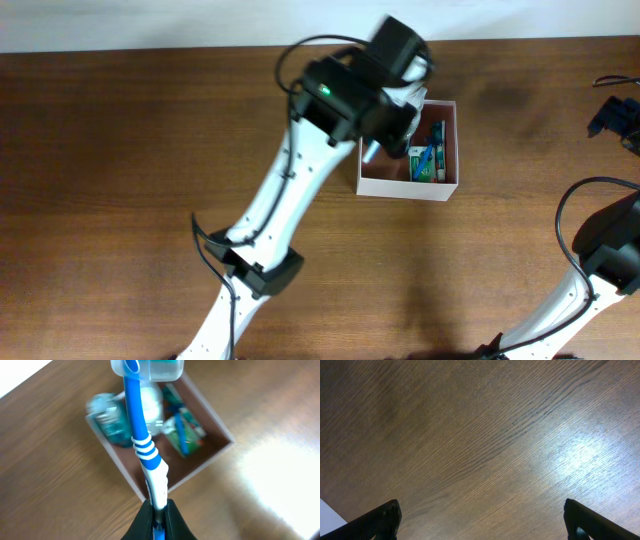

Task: Pack container
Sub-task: 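Lift the toothbrush and carry it over the pink box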

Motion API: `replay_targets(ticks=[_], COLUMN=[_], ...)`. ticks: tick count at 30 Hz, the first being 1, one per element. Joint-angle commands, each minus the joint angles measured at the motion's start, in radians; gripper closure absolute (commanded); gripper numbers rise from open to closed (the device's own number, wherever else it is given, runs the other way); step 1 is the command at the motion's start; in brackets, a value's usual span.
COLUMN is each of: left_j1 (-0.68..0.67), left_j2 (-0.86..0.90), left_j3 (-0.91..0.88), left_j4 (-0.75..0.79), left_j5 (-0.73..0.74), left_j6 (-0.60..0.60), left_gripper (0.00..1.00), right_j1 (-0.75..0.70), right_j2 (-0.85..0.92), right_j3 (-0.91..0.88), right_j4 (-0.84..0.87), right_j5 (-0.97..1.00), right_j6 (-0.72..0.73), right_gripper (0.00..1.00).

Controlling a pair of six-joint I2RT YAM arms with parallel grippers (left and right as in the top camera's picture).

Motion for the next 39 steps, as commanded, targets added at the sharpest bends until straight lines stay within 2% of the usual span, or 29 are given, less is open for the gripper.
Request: replay_targets(ticks=[1, 12, 21, 32, 39], left_j1=[-0.058, -0.097, -0.095, -0.08, -0.051], left_j2=[-0.034, -0.009, -0.009, -0.009, -0.009], left_j3=[0.016, -0.104, -0.353, -0.569, -0.647], left_j4=[0.018, 0.21, 0.418, 0.553, 0.576], left_j5=[-0.001, -0.008, -0.008, -0.009, -0.009], left_j6=[0.091, 0.11, 0.11, 0.11, 0.109], left_gripper=[0.99, 0.96, 0.94, 0.94, 0.93], right_j1=[-0.004, -0.004, -0.004, -0.004, -0.004], right_j2=[-0.01, -0.01, -0.01, -0.01, -0.01], right_j3=[-0.007, -0.007, -0.007, -0.007, -0.007], right_j4=[0.003, 0.003, 0.003, 0.003, 0.003], right_j5=[0.012, 0.012, 0.012, 0.012, 0.012], right_j6=[0.008, 0.008, 0.008, 0.008, 0.008], right_gripper=[0.01, 0.01, 0.01, 0.01, 0.01])
